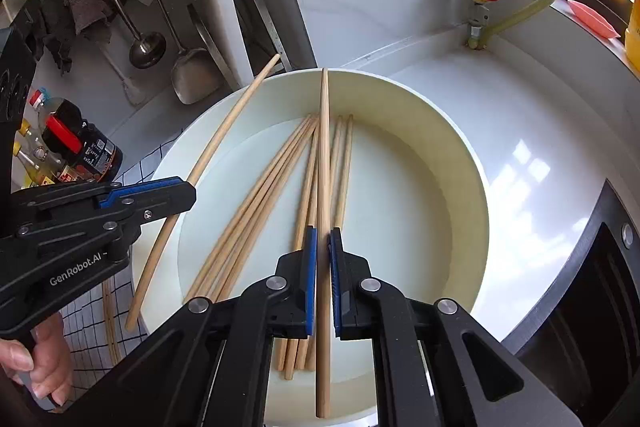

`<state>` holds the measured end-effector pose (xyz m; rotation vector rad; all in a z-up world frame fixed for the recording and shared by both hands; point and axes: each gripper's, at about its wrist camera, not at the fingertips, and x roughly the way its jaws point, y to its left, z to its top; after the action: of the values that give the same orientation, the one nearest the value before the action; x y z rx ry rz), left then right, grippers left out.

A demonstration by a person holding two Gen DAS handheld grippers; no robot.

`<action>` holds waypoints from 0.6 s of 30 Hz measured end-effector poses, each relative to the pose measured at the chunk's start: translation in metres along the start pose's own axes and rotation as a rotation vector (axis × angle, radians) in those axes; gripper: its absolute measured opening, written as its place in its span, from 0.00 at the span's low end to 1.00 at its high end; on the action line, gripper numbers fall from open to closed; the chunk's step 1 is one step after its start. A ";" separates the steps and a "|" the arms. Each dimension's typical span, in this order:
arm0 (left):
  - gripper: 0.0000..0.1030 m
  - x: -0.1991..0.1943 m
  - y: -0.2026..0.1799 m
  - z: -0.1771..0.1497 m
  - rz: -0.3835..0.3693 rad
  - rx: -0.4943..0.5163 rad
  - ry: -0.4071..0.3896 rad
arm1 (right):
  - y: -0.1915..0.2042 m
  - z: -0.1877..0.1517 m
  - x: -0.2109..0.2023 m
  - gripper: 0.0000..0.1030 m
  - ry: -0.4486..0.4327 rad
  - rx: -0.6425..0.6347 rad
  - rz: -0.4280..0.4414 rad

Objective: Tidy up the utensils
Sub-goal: 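Carry the chopstick in the left tool into the basin while the right tool carries its own, then open the left tool over the basin while the right tool releases its chopstick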

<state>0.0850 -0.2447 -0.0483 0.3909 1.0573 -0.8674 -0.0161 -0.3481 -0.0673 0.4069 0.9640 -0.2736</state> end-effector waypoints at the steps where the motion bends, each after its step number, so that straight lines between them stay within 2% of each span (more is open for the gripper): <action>1: 0.07 0.004 0.000 0.000 0.004 0.004 0.008 | 0.000 -0.001 0.002 0.06 0.005 0.003 0.002; 18: 0.07 0.043 -0.001 -0.002 0.047 0.030 0.107 | -0.009 -0.004 0.030 0.06 0.068 0.029 -0.001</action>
<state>0.0922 -0.2627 -0.0867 0.4900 1.1300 -0.8290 -0.0058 -0.3560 -0.0965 0.4450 1.0277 -0.2765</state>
